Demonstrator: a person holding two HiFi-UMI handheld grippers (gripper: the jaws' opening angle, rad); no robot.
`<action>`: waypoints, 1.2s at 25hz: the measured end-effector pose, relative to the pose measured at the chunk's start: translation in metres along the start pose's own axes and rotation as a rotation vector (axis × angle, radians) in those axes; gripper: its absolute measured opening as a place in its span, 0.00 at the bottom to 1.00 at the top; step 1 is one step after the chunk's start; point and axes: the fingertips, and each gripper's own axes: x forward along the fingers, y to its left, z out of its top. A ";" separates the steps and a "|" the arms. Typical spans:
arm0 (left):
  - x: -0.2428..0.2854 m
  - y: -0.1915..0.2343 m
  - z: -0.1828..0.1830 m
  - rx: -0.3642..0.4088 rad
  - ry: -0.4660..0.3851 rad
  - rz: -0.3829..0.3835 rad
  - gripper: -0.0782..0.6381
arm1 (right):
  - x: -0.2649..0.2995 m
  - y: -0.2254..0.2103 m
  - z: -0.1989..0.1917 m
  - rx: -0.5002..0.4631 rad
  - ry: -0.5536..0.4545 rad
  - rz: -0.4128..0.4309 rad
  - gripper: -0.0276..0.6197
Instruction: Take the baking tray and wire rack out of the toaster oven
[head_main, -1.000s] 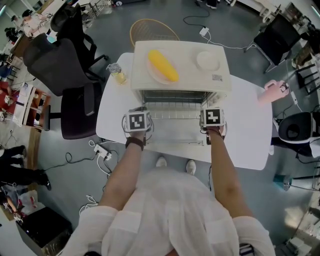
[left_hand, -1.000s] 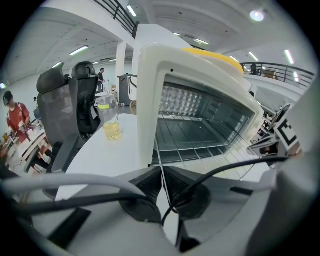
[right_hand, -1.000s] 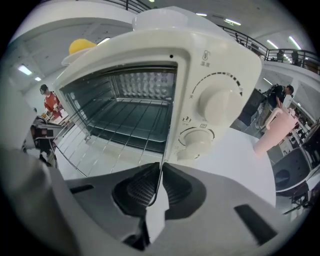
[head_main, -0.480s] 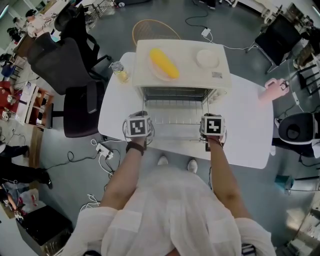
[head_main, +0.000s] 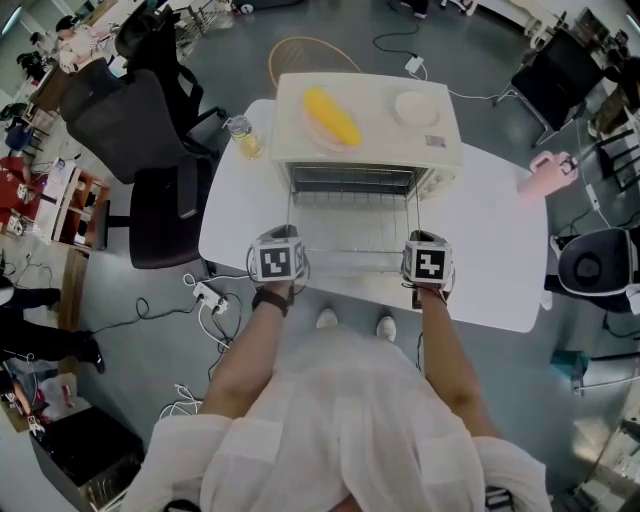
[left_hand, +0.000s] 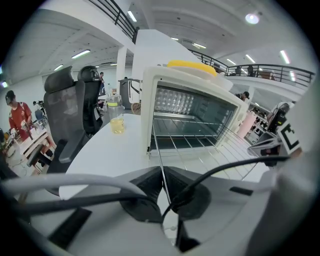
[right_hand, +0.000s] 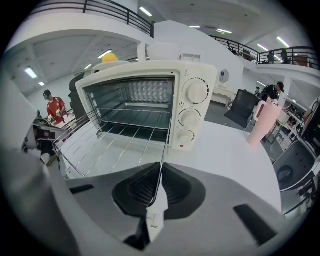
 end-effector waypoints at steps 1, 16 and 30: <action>-0.001 0.000 -0.002 0.004 -0.004 -0.001 0.13 | -0.001 0.001 -0.002 -0.001 -0.007 0.001 0.06; -0.039 -0.001 -0.025 -0.001 -0.044 0.017 0.13 | -0.029 0.014 -0.022 -0.009 -0.077 0.031 0.06; -0.050 -0.052 -0.047 0.022 -0.030 0.003 0.13 | -0.055 -0.025 -0.062 0.025 -0.106 0.035 0.06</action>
